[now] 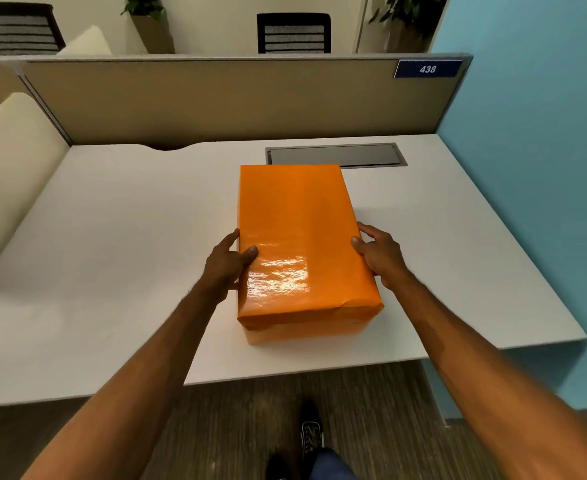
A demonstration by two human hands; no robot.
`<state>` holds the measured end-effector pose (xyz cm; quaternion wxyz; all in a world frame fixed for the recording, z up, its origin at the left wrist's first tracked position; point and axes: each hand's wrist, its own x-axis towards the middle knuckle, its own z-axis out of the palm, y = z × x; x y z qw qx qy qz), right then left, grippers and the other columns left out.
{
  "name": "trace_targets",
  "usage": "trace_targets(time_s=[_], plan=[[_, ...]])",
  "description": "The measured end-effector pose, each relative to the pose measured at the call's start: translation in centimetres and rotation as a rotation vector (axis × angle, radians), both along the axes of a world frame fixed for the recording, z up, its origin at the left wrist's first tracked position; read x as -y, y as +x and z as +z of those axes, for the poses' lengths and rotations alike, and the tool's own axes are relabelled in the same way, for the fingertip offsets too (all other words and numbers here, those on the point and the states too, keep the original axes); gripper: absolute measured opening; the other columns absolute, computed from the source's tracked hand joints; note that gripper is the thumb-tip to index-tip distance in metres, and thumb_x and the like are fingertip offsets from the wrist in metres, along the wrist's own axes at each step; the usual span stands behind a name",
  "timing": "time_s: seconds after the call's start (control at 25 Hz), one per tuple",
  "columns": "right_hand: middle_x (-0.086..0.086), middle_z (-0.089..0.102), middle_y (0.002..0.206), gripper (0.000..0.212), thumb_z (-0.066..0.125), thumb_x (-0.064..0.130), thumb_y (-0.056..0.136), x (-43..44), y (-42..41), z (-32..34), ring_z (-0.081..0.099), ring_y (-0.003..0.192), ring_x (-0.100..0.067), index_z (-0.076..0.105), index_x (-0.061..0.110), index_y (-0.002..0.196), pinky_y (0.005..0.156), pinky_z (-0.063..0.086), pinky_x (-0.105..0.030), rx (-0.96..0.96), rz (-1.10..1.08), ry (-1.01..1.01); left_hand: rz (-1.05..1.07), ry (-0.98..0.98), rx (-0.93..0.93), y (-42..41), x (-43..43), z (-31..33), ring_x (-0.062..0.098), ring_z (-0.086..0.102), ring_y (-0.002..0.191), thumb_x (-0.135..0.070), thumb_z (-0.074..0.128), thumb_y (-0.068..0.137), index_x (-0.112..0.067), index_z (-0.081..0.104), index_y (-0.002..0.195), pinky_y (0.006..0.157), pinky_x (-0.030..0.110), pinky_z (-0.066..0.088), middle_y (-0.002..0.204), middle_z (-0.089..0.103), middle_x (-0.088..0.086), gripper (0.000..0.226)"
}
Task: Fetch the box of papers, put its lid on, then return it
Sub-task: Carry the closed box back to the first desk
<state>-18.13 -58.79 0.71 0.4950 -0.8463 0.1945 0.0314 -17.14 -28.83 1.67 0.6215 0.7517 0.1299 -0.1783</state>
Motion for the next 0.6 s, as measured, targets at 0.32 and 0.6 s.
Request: trace_targets(time_s=[0.32, 0.6], plan=[[0.001, 0.055, 0.130, 0.065, 0.069, 0.042, 0.084, 1.9, -0.7, 0.0, 0.058, 0.105, -0.028, 0.040, 0.039, 0.142, 0.078, 0.051, -0.051, -0.126, 0.083, 0.385, -0.046, -0.047, -0.094, 0.8, -0.6, -0.3, 0.032, 0.057, 0.106, -0.031, 0.075, 0.083, -0.037, 0.028, 0.149, 0.073, 0.047, 0.051, 0.131, 0.051, 0.002, 0.081], [0.013, 0.063, 0.109, 0.073, 0.074, 0.036, 0.080, 2.3, 1.5, 0.6, 0.063, 0.097, -0.018, 0.041, 0.036, 0.144, 0.067, 0.054, -0.043, -0.081, 0.152, 0.417, 0.012, -0.043, -0.043, 1.4, -1.3, -0.1, 0.039, 0.057, 0.118, -0.024, 0.078, 0.080, -0.034, 0.030, 0.151, 0.090, 0.059, 0.050, 0.142, 0.052, 0.007, 0.086]])
